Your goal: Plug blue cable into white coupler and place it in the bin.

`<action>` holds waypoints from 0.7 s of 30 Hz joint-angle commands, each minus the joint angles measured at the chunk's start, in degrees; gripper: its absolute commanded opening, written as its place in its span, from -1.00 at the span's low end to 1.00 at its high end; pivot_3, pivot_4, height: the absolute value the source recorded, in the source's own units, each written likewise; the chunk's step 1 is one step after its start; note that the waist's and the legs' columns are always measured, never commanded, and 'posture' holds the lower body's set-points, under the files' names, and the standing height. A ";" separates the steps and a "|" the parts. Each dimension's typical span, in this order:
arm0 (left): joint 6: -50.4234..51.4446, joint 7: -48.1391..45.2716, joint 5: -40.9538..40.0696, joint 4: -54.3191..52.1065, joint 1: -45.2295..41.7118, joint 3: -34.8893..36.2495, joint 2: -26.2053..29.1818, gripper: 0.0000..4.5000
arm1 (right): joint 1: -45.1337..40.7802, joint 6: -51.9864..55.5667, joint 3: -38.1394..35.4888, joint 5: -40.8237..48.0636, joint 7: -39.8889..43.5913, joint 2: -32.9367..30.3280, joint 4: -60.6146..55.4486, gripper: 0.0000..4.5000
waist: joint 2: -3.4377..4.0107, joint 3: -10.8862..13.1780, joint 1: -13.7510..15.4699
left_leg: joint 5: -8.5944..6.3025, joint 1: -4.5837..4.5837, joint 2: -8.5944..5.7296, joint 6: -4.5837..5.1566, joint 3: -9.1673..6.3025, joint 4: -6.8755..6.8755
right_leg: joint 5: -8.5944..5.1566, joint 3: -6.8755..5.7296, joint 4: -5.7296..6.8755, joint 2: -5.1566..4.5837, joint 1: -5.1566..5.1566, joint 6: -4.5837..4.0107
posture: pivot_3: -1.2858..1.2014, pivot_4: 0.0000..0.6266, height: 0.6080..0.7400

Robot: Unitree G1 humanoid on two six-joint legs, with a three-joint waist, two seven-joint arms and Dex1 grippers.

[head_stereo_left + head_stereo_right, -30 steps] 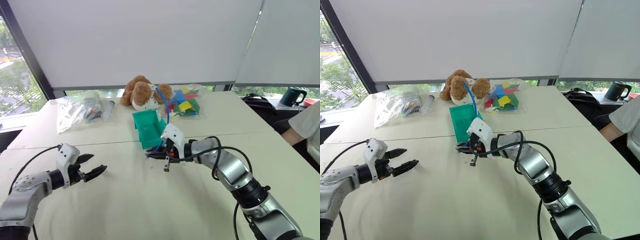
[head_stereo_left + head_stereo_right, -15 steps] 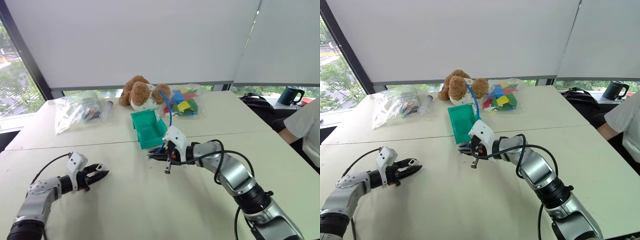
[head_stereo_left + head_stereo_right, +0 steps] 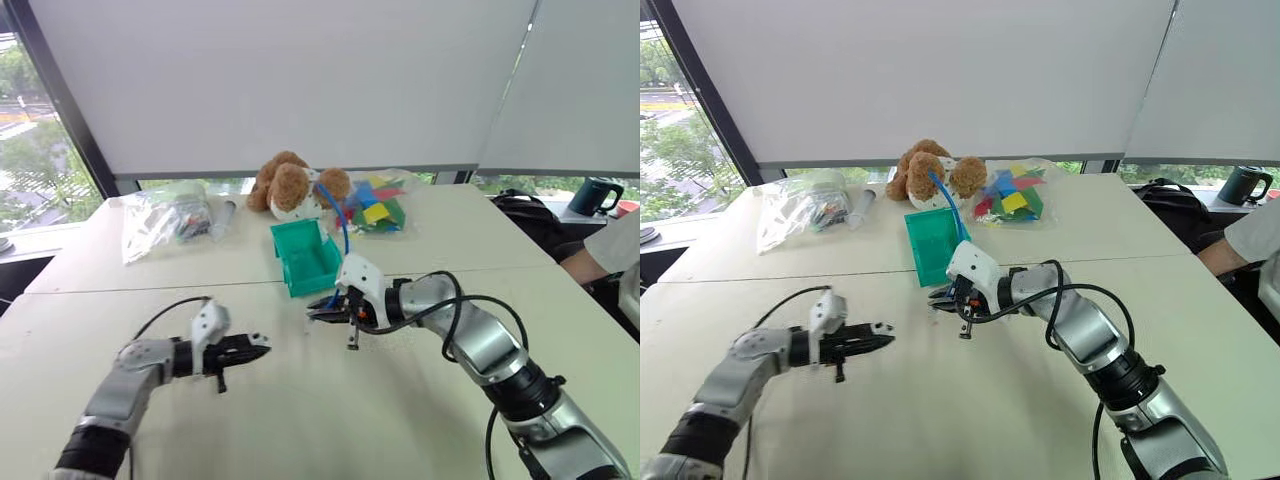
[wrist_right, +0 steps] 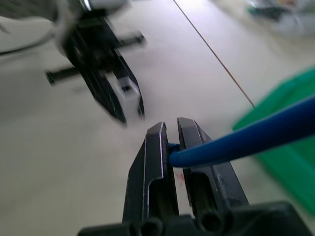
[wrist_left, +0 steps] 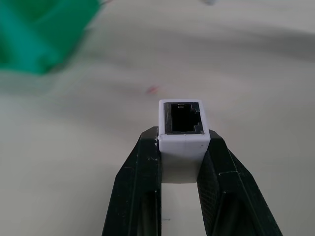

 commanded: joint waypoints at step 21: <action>-21.10 -7.79 9.59 26.84 -11.96 -5.96 -7.37 -0.83 | -7.94 -12.92 8.38 -9.95 15.16 4.99 14.43 -1.00 | -0.01 -0.02 0.02 | 0.01 0.04 0.00 0.01 0.02 0.10 | 0.04 -0.05 0.03 0.02 0.07 0.08 | 0.03 -0.52 1.00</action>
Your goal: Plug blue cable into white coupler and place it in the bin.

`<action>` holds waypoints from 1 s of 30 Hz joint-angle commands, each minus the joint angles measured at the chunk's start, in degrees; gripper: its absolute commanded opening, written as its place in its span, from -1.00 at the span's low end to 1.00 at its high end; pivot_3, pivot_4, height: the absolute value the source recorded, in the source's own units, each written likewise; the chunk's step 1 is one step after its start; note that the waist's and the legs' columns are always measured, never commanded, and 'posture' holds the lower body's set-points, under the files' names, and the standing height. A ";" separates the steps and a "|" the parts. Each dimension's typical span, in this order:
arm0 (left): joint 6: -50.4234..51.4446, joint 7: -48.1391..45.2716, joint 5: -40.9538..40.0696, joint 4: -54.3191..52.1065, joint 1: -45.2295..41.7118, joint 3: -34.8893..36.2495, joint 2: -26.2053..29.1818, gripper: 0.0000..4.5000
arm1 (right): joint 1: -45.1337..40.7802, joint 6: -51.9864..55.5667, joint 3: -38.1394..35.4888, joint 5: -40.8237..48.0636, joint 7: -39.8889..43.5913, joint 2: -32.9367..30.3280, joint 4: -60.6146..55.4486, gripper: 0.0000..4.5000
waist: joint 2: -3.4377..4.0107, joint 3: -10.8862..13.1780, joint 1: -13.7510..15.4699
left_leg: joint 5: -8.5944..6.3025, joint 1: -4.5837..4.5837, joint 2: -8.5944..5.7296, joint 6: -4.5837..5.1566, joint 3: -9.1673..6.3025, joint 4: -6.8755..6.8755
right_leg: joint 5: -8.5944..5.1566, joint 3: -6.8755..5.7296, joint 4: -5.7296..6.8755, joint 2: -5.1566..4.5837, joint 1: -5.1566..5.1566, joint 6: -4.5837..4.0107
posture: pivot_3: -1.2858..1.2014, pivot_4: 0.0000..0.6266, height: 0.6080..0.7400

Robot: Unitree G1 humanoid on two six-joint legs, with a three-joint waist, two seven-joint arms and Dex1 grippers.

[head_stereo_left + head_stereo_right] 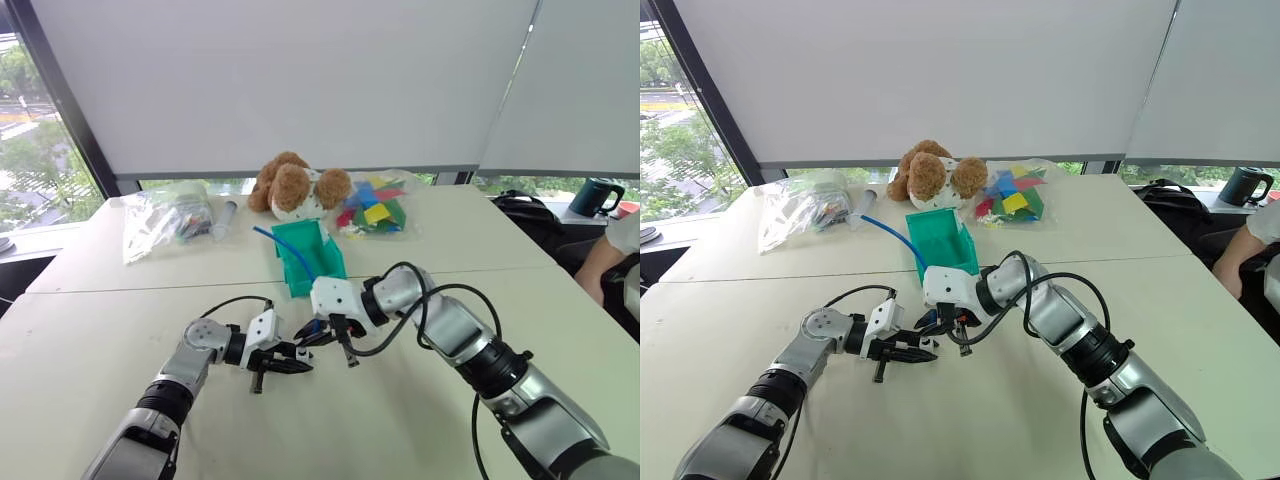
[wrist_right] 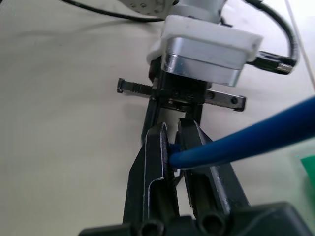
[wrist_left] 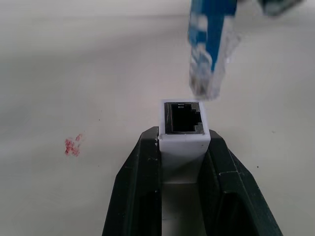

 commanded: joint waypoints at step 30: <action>0.26 2.48 0.73 -3.19 1.77 -0.03 -0.90 -0.83 | -4.47 -6.19 1.44 -6.67 5.74 3.63 7.44 -1.00 | 0.02 -0.01 0.16 | 0.01 0.03 -0.01 -0.01 -0.03 0.07 | 0.01 -0.03 0.08 -0.03 0.06 0.00 | 0.03 -0.52 1.00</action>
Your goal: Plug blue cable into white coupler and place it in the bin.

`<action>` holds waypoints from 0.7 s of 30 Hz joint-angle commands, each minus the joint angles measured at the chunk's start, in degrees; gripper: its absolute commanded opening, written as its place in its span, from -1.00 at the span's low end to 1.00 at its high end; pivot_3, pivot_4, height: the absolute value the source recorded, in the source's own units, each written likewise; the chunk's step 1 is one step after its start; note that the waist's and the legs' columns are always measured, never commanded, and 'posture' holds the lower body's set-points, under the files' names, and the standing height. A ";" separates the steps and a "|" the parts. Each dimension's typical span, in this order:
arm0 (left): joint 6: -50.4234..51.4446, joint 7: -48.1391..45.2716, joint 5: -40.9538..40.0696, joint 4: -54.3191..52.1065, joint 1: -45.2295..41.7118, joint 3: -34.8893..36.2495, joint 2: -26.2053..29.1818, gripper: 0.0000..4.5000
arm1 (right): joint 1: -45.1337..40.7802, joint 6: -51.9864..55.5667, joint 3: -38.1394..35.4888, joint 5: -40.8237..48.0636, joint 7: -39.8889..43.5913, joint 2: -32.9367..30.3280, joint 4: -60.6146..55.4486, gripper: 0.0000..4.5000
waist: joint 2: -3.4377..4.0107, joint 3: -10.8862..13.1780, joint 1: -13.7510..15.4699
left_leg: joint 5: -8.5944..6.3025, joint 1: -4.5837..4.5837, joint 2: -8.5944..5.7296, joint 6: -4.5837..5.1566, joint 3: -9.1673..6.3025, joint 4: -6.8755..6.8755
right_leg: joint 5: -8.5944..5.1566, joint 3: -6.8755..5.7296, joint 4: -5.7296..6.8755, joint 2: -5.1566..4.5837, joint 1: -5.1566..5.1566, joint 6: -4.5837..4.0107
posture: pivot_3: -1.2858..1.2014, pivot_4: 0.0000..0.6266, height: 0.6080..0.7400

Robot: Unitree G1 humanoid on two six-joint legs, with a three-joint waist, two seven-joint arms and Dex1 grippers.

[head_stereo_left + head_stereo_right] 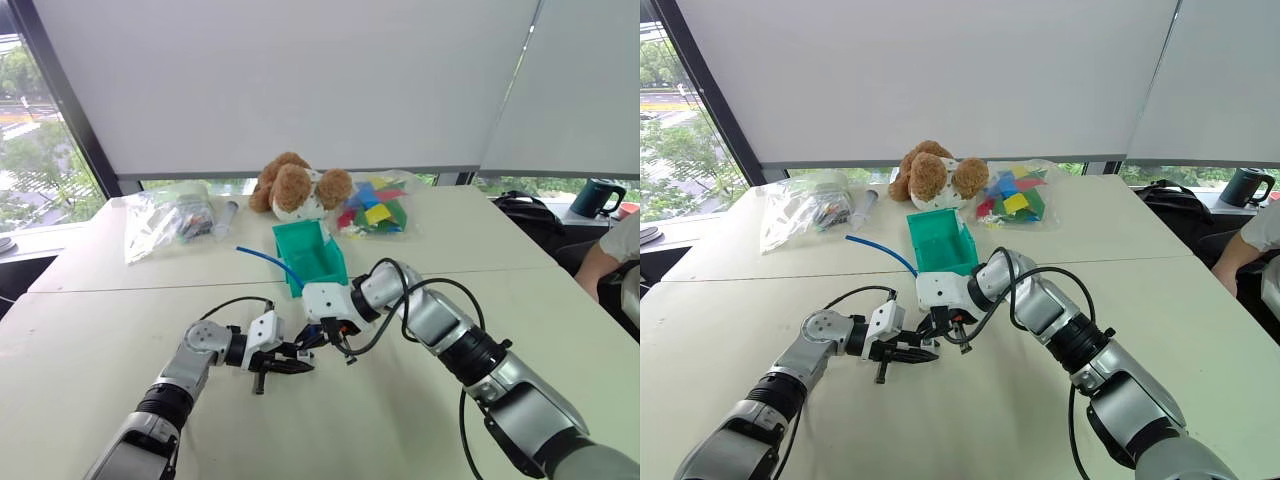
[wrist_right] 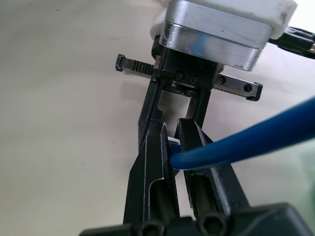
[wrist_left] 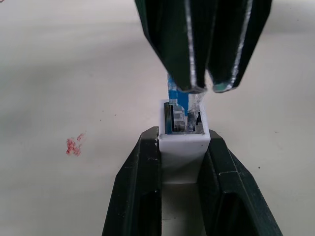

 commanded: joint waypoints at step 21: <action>2.80 0.75 -0.35 -6.65 2.74 0.70 1.39 -0.83 | 9.48 -4.03 4.53 -5.76 -0.20 6.64 17.38 -1.00 | 0.23 -1.60 -0.73 | -0.09 1.04 0.02 0.15 0.06 -0.26 | -0.04 0.08 -0.04 0.07 0.86 -0.02 | 0.03 -0.52 1.00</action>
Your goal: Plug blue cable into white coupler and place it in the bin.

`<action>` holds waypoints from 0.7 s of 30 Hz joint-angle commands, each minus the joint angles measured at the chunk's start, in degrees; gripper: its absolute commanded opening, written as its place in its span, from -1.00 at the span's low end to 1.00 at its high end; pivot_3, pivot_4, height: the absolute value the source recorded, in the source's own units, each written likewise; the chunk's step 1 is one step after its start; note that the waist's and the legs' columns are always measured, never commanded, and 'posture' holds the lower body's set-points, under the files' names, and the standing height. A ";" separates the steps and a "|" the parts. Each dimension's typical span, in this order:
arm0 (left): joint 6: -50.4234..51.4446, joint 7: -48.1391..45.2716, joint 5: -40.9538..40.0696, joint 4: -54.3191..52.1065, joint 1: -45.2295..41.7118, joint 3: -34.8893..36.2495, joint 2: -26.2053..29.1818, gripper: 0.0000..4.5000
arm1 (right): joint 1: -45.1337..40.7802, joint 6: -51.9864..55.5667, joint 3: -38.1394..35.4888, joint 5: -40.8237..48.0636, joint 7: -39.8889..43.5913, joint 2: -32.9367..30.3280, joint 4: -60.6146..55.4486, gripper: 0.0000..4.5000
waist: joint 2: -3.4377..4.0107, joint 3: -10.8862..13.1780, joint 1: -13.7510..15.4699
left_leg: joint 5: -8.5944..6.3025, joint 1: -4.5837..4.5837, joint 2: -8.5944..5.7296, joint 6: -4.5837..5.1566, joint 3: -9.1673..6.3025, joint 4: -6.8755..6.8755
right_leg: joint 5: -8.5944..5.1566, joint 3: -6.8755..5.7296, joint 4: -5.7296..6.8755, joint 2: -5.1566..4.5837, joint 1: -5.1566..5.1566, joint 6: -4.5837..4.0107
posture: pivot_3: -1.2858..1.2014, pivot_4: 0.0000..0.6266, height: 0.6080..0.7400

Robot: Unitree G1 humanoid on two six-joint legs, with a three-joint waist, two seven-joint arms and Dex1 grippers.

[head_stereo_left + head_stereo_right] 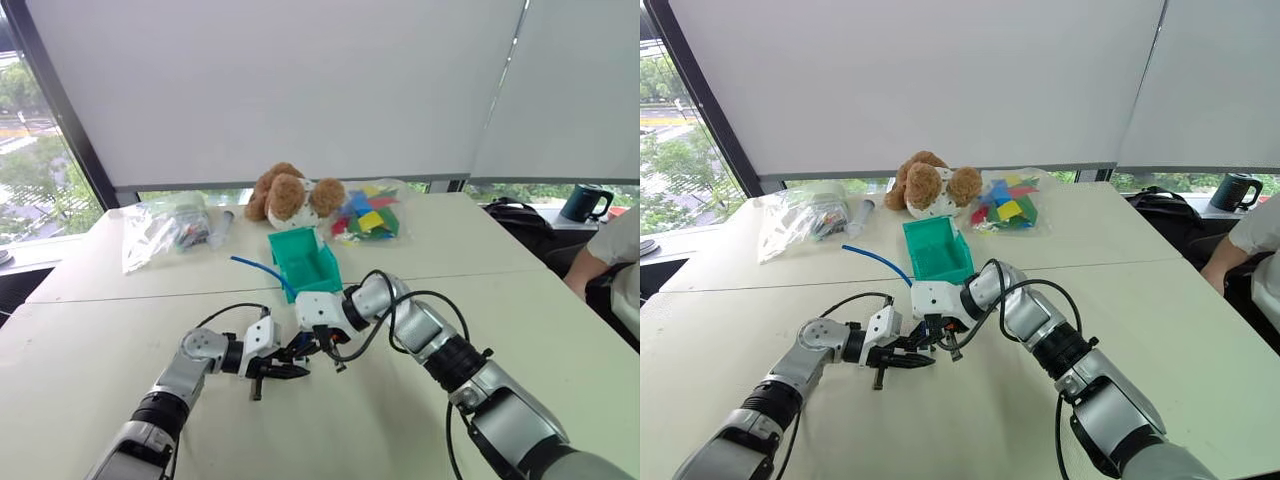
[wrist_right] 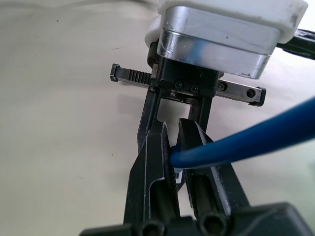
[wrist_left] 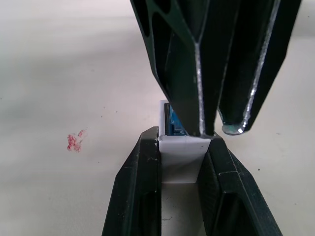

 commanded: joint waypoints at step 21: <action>13.27 2.84 -6.91 -20.60 8.58 8.99 11.32 0.99 | 4.50 9.30 -6.19 2.66 -6.76 3.02 5.03 -1.00 | 0.36 -0.91 -1.21 | -0.52 1.84 0.08 0.84 -0.05 -0.87 | -0.75 0.14 -0.07 -0.04 1.35 -0.68 | 0.03 -0.52 1.00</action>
